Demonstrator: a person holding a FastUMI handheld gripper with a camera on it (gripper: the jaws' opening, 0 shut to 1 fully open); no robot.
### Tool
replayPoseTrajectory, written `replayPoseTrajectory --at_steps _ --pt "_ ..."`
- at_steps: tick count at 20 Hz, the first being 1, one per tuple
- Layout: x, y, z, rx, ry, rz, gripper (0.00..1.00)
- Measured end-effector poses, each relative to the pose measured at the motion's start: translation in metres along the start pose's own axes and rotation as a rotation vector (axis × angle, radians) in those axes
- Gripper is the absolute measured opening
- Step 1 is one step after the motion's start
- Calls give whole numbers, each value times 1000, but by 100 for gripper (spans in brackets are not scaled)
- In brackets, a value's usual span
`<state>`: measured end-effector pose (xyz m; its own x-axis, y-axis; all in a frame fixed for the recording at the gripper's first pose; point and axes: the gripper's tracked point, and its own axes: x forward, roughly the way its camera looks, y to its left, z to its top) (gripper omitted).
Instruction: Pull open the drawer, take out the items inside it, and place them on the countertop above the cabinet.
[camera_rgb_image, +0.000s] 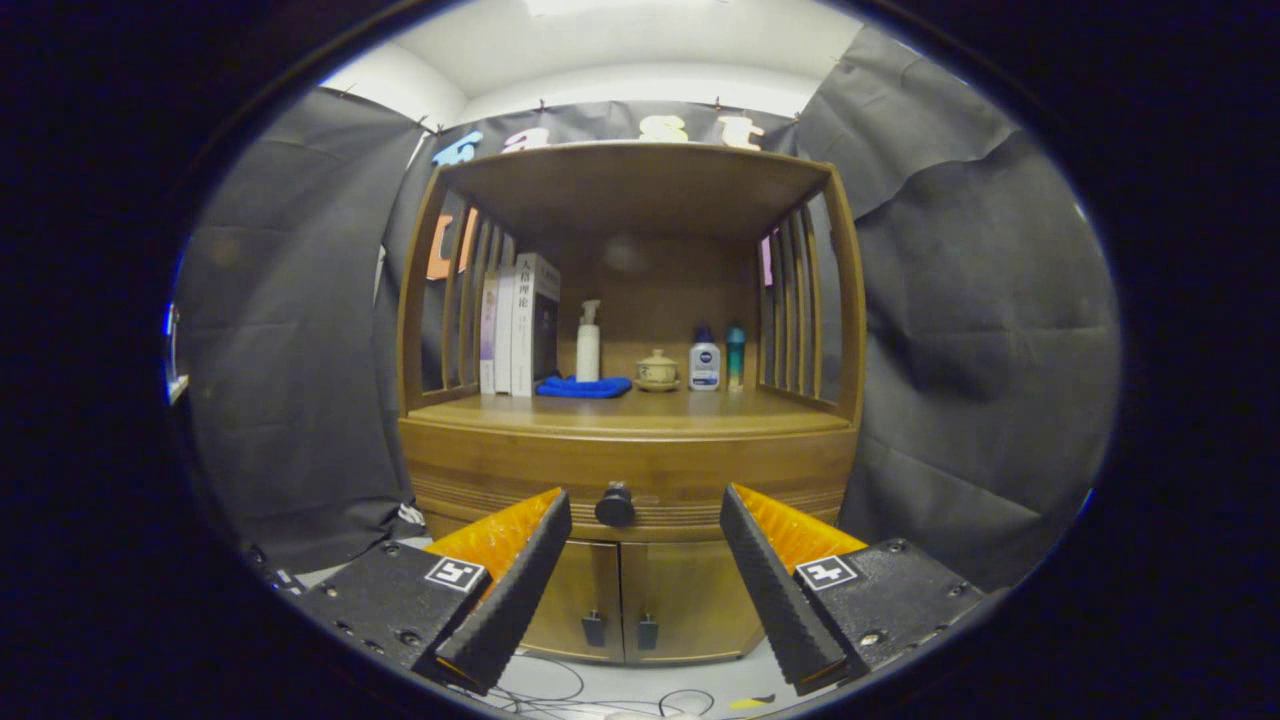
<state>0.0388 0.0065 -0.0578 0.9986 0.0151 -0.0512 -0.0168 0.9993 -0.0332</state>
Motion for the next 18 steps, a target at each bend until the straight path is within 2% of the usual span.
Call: replayPoseTrajectory --at_steps 3,10,12,15,18 --pt "24 7 -26 3 46 0 98" --pt "96 26 -45 -16 84 6 96" --pt "114 33 -48 -17 101 20 89" --pt "138 30 -55 -56 127 -10 78" --pt "151 28 -60 -59 130 -25 59"
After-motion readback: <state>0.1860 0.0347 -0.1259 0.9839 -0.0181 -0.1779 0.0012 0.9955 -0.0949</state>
